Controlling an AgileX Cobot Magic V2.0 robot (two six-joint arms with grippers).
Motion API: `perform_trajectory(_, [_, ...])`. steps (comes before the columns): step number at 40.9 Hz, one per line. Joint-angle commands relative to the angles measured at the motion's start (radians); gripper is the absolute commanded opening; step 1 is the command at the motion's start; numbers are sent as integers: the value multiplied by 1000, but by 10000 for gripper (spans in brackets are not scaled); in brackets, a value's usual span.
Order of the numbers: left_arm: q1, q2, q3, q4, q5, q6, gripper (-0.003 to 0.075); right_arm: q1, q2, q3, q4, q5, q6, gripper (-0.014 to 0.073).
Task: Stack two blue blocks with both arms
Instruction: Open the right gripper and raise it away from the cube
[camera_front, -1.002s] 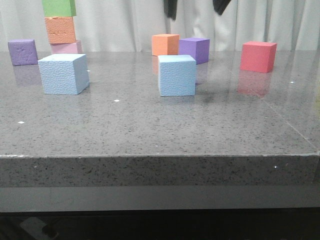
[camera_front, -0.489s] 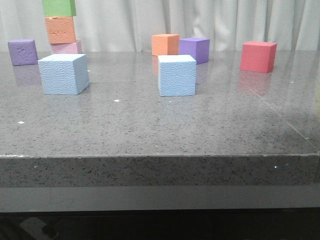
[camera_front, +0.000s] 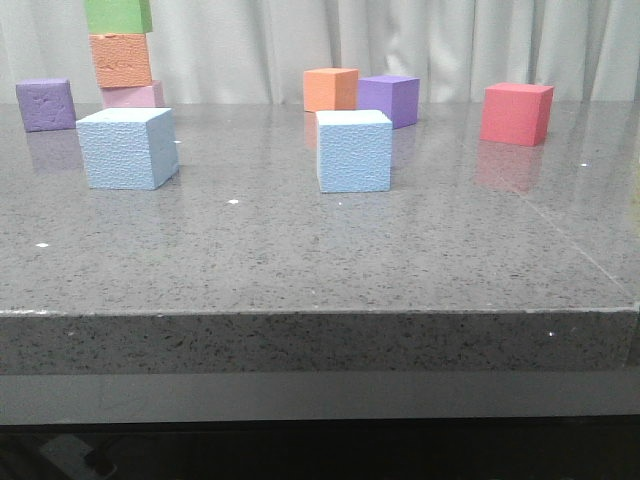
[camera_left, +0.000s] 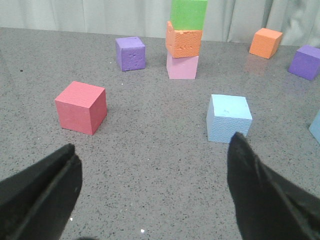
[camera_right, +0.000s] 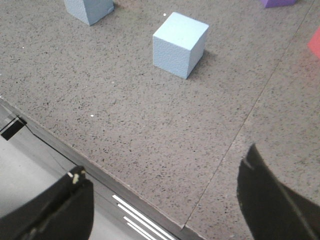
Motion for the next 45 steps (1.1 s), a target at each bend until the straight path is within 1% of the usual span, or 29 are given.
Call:
perform_trajectory(1, [-3, 15, -27, -9, -80, -4, 586, -5, -17, -23, -27, -62, -12, 596])
perform_trajectory(28, [-5, 15, -27, -13, -87, -4, 586, -5, -15, -23, -27, -59, -12, 596])
perform_trajectory(32, [-39, 15, -27, -13, -87, -4, 586, -5, -15, -23, -27, -59, -12, 596])
perform_trajectory(45, [-222, 24, -27, -16, -88, -4, 586, -5, -15, -23, -27, -59, -12, 596])
